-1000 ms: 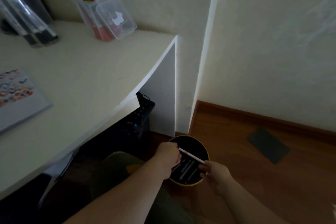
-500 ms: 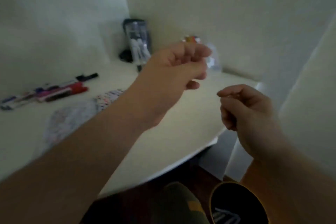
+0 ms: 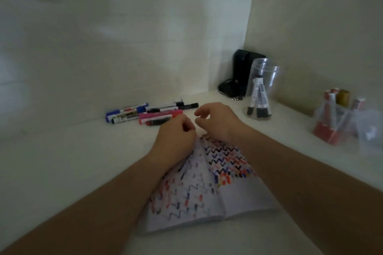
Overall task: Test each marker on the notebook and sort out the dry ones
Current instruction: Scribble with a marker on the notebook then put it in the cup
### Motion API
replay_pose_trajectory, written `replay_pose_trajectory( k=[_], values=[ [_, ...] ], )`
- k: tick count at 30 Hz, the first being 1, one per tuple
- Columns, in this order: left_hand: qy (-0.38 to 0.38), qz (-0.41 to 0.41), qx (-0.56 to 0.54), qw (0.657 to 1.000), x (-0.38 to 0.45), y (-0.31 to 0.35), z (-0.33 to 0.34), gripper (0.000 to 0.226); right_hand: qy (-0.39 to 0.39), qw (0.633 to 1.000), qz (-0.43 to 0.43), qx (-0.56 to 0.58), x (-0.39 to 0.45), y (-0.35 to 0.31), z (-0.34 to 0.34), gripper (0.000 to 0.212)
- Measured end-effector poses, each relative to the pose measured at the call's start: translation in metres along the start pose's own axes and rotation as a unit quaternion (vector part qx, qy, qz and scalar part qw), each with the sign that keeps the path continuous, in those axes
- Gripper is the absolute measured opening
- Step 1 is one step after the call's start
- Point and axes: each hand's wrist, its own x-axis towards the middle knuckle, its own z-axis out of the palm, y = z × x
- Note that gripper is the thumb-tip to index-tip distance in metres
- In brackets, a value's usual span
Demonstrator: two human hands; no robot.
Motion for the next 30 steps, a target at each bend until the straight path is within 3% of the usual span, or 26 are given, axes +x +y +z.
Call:
replay_pose_trajectory(
  k=[3,9,11,15,18,21,25,30],
  values=[
    [-0.002,0.003,-0.019,1.000,0.003,-0.002,0.001,0.013,-0.037,0.998,0.019,-0.041,0.036,0.000,0.024,0.033],
    [-0.042,0.022,-0.009,0.999,0.008,-0.006,0.001,0.014,-0.097,0.987,0.005,-0.127,0.055,-0.002,0.032,0.012],
    [-0.052,0.034,-0.006,0.998,0.005,-0.006,0.001,0.013,-0.084,0.990,0.001,-0.116,0.046,0.002,0.017,0.006],
    [-0.059,0.029,-0.004,0.998,0.003,-0.004,0.001,0.025,0.009,0.999,0.031,0.043,0.004,0.018,-0.025,0.002],
    [-0.071,0.050,-0.019,0.996,0.001,0.002,-0.001,0.044,-0.015,0.971,0.081,0.225,-0.037,0.021,-0.038,0.007],
    [-0.081,0.135,-0.079,0.984,-0.006,0.012,0.003,0.030,-0.061,0.968,0.056,0.237,-0.064,0.019,-0.035,0.005],
    [-0.068,0.190,-0.080,0.976,-0.015,0.021,0.007,0.017,-0.050,0.970,0.013,0.237,-0.080,0.025,-0.032,0.016],
    [-0.091,0.227,-0.032,0.969,-0.018,0.021,0.006,0.017,-0.010,0.912,-0.008,0.409,-0.084,0.042,-0.039,0.050]
  ],
)
